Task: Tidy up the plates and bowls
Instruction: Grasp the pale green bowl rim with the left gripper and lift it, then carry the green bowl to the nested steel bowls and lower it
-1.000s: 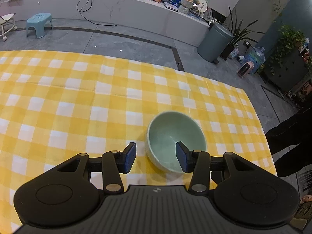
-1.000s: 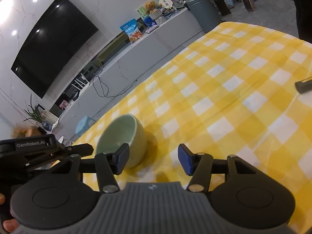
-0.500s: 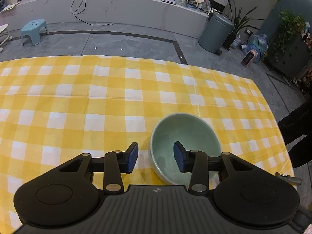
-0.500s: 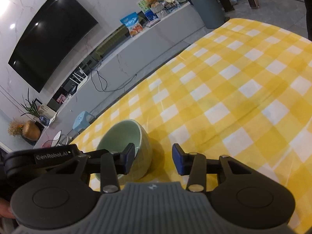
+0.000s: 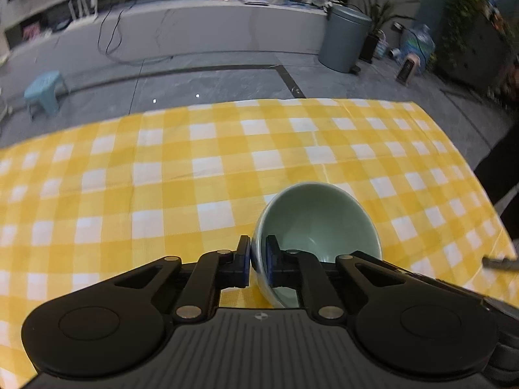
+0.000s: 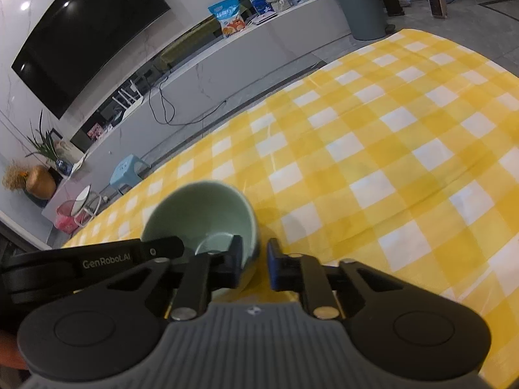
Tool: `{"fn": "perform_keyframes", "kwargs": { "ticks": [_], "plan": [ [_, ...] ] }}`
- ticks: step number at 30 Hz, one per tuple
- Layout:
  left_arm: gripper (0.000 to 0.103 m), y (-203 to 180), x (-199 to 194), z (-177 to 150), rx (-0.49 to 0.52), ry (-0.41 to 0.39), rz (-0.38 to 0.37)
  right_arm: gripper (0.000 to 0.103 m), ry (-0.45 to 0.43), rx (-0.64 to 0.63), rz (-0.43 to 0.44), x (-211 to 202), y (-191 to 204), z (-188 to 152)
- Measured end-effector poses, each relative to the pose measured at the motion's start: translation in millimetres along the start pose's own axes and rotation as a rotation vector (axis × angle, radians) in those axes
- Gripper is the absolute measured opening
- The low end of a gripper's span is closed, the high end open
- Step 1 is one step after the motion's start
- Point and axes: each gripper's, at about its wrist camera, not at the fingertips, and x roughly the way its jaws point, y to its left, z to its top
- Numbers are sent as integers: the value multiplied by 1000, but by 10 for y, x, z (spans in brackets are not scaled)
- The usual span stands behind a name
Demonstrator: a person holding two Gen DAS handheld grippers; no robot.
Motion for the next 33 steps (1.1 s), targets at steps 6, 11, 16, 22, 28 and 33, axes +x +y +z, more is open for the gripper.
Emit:
{"fn": "perform_keyframes", "kwargs": {
  "ticks": [6, 11, 16, 22, 28, 33],
  "plan": [
    [8, -51, -34, -7, 11, 12, 21, 7, 5, 12, -22, -30, -2, -27],
    [7, -24, -89, -48, -21, 35, 14, 7, 22, 34, -11, -125, 0, -11],
    [7, -51, -278, -71, -25, 34, 15, 7, 26, 19, -5, -311, 63, -33],
    [7, -121, -594, -127, -28, 20, 26, 7, 18, 14, 30, -604, 134, -84],
    [7, -157, -963, -266, -66, 9, 27, 7, 26, -11, 49, -966, 261, -214],
    [7, -152, -1330, -416, -105, 6, 44, 7, 19, -42, 73, -1342, 440, -326]
  ]
}}
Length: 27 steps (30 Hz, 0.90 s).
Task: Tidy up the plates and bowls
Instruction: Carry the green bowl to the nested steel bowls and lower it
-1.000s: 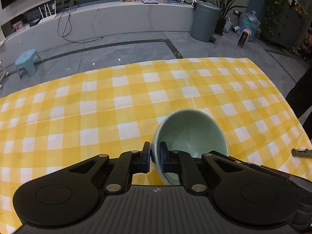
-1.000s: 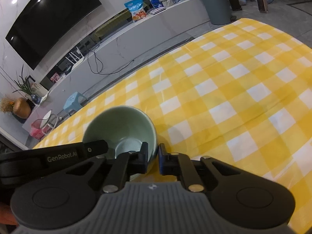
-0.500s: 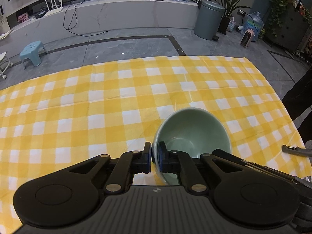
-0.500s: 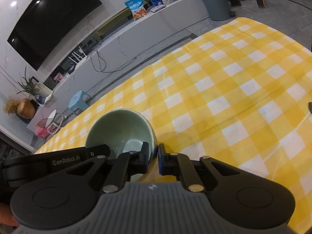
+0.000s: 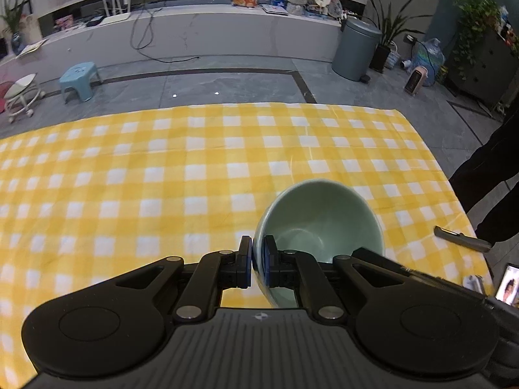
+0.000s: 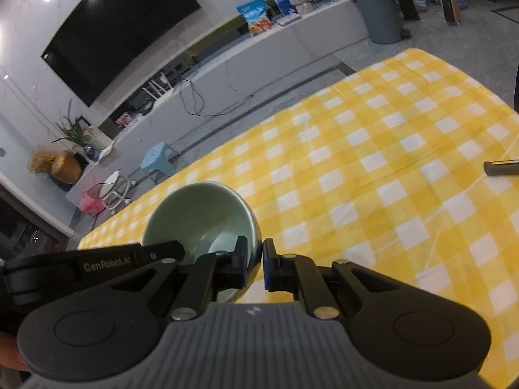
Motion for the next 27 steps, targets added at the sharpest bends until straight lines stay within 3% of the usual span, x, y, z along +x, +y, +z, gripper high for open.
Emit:
{"fn": "perform_keyframes", "kwargs": {
  "ticks": [6, 12, 27],
  "plan": [
    [7, 59, -432, -249, -48, -15, -11, 7, -29, -62, 24, -484, 245, -202],
    [7, 152, -685, -531, -103, 12, -35, 7, 15, -92, 38, -777, 301, -509],
    [8, 346, -597, -1078, -173, 136, -67, 5, 128, -194, -48, -772, 367, -948]
  ]
}}
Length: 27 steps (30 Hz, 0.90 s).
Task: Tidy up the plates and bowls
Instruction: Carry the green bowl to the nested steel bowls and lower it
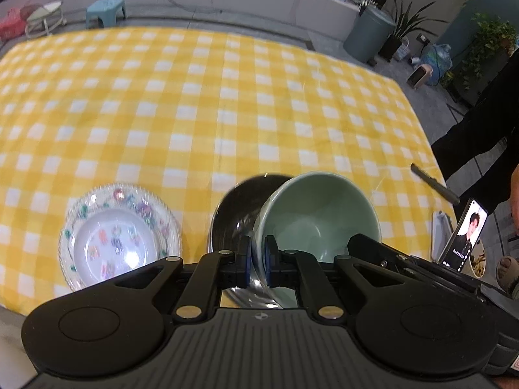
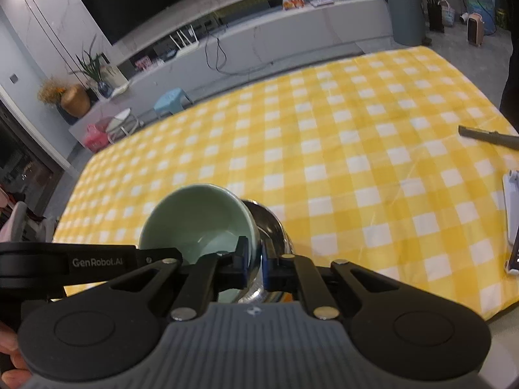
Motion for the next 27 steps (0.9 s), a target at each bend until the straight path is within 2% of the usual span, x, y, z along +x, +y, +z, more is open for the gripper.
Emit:
{"fn": "perform_keyframes", "kwargs": {
  "ticks": [5, 12, 27],
  "plan": [
    [9, 53, 109, 16, -14, 57, 9, 5, 41, -35, -15, 138, 26, -8],
    [10, 30, 256, 34, 39, 117, 38, 4, 87, -78, -42, 315, 35, -4],
    [11, -118, 330, 134, 165, 178, 115, 3, 146, -128, -98, 444, 139, 50]
  ]
}}
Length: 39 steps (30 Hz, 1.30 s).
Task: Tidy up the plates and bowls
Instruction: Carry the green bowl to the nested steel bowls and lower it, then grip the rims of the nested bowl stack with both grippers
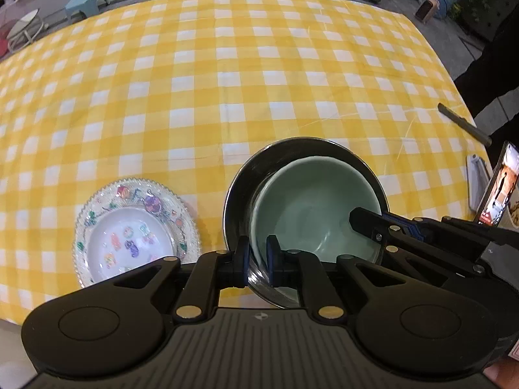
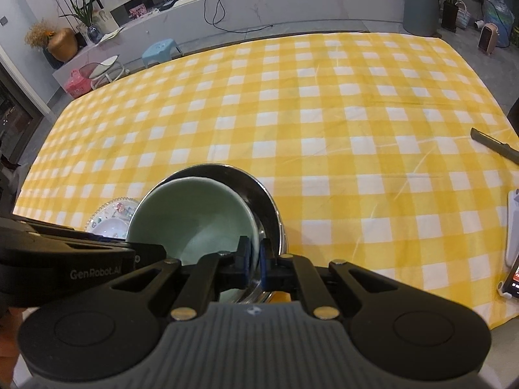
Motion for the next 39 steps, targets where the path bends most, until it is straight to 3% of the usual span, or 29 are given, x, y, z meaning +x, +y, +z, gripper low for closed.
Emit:
{"fn": "perform_keyframes", "kwargs": {
  "ticks": [9, 19, 21, 25, 27, 31, 39],
  "plan": [
    [12, 103, -228, 26, -10, -67, -29, 5, 3, -33, -25, 36, 70, 0],
    [33, 259, -505, -46, -49, -186, -109, 11, -79, -80, -31, -204, 95, 21],
    [40, 271, -542, -91, -41, -215, -110, 27, -105, -77, -14, -260, 70, 25],
    [57, 265, -578, -208, -27, -303, -94, 38, -147, -35, 13, -309, -20, 5],
    [65, 290, -548, -274, -42, -332, -87, 49, -161, 5, 28, -294, -79, -30],
    [68, 412, -370, -379, -134, -333, -140, 56, -147, 103, 70, -148, -221, -104],
    [68, 782, 13, -608, -438, -360, -311, 61, -158, 348, 215, 165, -559, -324]
  ]
}}
